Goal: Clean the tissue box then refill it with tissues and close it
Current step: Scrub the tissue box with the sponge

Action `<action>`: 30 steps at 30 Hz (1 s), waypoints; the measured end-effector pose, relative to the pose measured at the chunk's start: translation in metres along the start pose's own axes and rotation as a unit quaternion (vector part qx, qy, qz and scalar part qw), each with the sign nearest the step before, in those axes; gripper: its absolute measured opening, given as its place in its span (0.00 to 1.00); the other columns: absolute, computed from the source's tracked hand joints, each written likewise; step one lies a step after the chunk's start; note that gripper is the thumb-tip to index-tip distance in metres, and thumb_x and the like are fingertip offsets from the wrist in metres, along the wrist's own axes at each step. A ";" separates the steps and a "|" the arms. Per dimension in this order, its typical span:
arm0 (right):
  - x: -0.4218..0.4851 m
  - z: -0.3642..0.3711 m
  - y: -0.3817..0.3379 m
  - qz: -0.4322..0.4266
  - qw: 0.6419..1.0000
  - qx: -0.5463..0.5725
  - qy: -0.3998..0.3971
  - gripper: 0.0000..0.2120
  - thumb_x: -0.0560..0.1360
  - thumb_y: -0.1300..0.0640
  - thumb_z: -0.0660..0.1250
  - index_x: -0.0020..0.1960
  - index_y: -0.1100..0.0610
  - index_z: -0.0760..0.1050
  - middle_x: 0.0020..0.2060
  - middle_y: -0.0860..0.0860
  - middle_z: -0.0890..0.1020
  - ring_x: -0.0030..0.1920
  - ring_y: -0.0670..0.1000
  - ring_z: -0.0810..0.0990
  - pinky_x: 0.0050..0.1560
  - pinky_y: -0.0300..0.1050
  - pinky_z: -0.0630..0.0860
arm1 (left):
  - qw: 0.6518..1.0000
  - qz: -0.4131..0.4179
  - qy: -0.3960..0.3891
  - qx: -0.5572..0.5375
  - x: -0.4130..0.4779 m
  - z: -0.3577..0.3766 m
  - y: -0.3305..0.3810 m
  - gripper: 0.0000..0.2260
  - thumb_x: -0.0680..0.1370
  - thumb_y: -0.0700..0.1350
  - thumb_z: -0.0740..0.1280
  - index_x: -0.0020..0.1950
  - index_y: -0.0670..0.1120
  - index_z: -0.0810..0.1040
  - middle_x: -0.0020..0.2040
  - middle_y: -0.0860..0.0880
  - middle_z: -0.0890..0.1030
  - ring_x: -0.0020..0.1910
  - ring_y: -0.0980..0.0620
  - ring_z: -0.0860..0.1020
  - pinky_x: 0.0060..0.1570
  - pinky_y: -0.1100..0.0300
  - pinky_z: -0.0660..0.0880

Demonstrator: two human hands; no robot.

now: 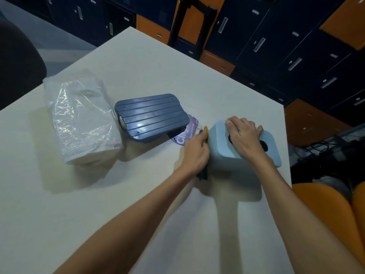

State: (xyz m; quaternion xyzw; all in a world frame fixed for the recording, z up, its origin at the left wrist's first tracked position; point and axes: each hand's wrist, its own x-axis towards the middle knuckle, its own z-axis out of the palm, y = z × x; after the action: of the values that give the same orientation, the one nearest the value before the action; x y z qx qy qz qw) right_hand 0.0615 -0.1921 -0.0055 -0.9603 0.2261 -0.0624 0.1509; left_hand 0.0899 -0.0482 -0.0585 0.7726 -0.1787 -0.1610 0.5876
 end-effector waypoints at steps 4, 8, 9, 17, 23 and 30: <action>0.001 -0.001 0.000 0.000 1.000 0.006 -0.007 0.15 0.82 0.47 0.49 0.54 0.48 0.73 0.49 0.46 0.73 0.61 0.50 0.67 0.70 0.65 0.45 | 0.999 -0.006 -0.049 -0.005 0.015 -0.005 0.002 0.28 0.69 0.39 0.50 0.66 0.43 0.76 0.61 0.43 0.79 0.61 0.44 0.74 0.60 0.58 0.67; 0.000 0.000 -0.001 0.000 1.000 0.016 -0.009 0.15 0.83 0.47 0.49 0.57 0.47 0.73 0.52 0.45 0.72 0.65 0.48 0.65 0.70 0.65 0.41 | 0.999 -0.018 -0.028 0.000 -0.034 -0.001 -0.008 0.26 0.74 0.42 0.52 0.73 0.48 0.69 0.71 0.47 0.72 0.66 0.43 0.71 0.61 0.61 0.65; 0.000 0.000 -0.001 -0.001 1.000 0.017 -0.010 0.16 0.83 0.47 0.48 0.57 0.47 0.73 0.53 0.45 0.73 0.65 0.48 0.65 0.70 0.65 0.41 | 0.999 -0.022 -0.028 -0.008 -0.046 0.000 -0.011 0.25 0.76 0.42 0.53 0.74 0.50 0.68 0.72 0.48 0.71 0.68 0.44 0.70 0.64 0.60 0.65; -0.001 0.000 -0.003 -0.003 1.000 0.009 -0.007 0.17 0.83 0.47 0.48 0.60 0.47 0.73 0.60 0.47 0.75 0.67 0.48 0.64 0.70 0.64 0.40 | 0.997 -0.052 -0.024 -0.060 0.022 0.002 0.004 0.24 0.79 0.36 0.52 0.74 0.46 0.69 0.73 0.50 0.70 0.73 0.51 0.65 0.74 0.58 0.56; 0.001 0.000 -0.001 -0.004 1.000 0.006 -0.012 0.17 0.83 0.46 0.47 0.60 0.47 0.73 0.59 0.48 0.74 0.67 0.49 0.64 0.70 0.64 0.40 | 0.998 -0.043 -0.004 -0.048 -0.036 0.003 -0.004 0.22 0.78 0.38 0.53 0.71 0.45 0.72 0.69 0.46 0.75 0.61 0.45 0.72 0.54 0.69 0.61; -0.001 0.000 -0.001 -0.005 1.000 0.018 -0.012 0.17 0.83 0.46 0.47 0.59 0.47 0.73 0.59 0.47 0.74 0.68 0.48 0.64 0.70 0.65 0.39 | 0.997 -0.068 -0.009 -0.042 -0.025 -0.014 -0.007 0.20 0.80 0.42 0.58 0.72 0.53 0.71 0.70 0.49 0.74 0.67 0.46 0.71 0.64 0.60 0.64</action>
State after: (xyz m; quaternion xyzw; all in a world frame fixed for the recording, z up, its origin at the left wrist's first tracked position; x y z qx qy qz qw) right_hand 0.0611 -0.1903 -0.0054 -0.9593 0.2181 -0.0555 0.1708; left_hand 0.0745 -0.0224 -0.0607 0.7563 -0.1245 -0.2148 0.6053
